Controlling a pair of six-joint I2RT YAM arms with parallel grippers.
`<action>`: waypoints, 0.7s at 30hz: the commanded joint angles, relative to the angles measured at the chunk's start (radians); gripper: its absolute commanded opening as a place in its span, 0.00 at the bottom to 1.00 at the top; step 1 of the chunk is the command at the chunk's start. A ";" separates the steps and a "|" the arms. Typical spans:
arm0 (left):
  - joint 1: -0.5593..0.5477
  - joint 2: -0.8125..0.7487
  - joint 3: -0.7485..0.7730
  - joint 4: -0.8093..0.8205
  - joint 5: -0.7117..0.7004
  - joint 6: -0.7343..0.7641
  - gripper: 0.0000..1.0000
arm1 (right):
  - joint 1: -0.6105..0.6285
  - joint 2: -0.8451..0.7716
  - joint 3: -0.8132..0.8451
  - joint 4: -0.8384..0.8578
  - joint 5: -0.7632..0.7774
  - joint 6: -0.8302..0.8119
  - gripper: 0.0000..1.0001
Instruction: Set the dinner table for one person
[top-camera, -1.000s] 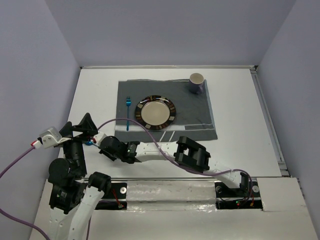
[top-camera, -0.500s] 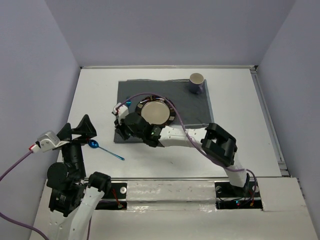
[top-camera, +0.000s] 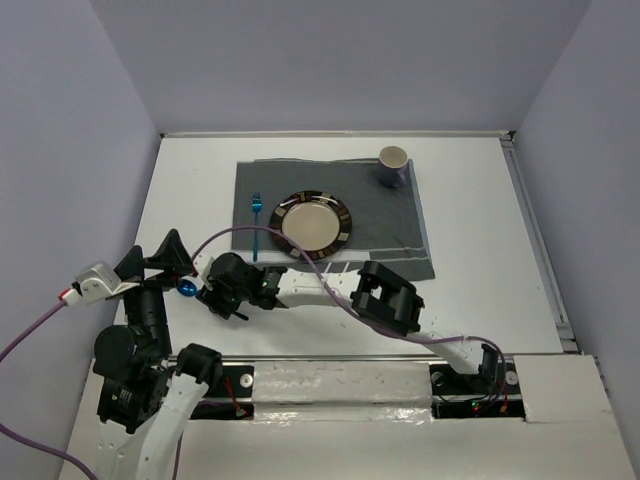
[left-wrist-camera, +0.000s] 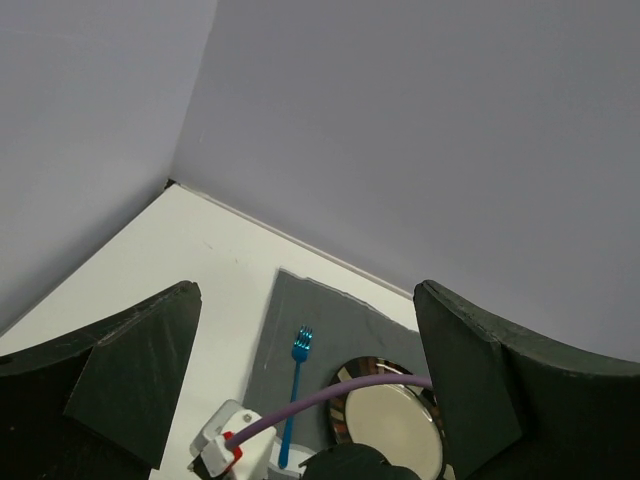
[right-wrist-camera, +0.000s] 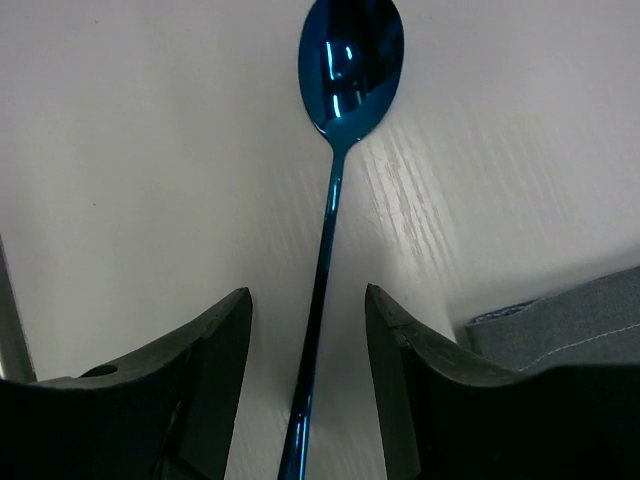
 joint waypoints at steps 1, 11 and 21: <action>-0.005 -0.012 -0.005 0.060 -0.005 0.011 0.99 | 0.018 0.036 0.126 -0.134 0.029 -0.077 0.55; -0.009 -0.027 -0.007 0.063 -0.005 0.011 0.99 | 0.090 0.117 0.115 -0.203 0.201 -0.166 0.11; -0.013 -0.043 -0.008 0.063 -0.007 0.012 0.99 | 0.081 -0.093 -0.096 0.083 0.262 0.030 0.00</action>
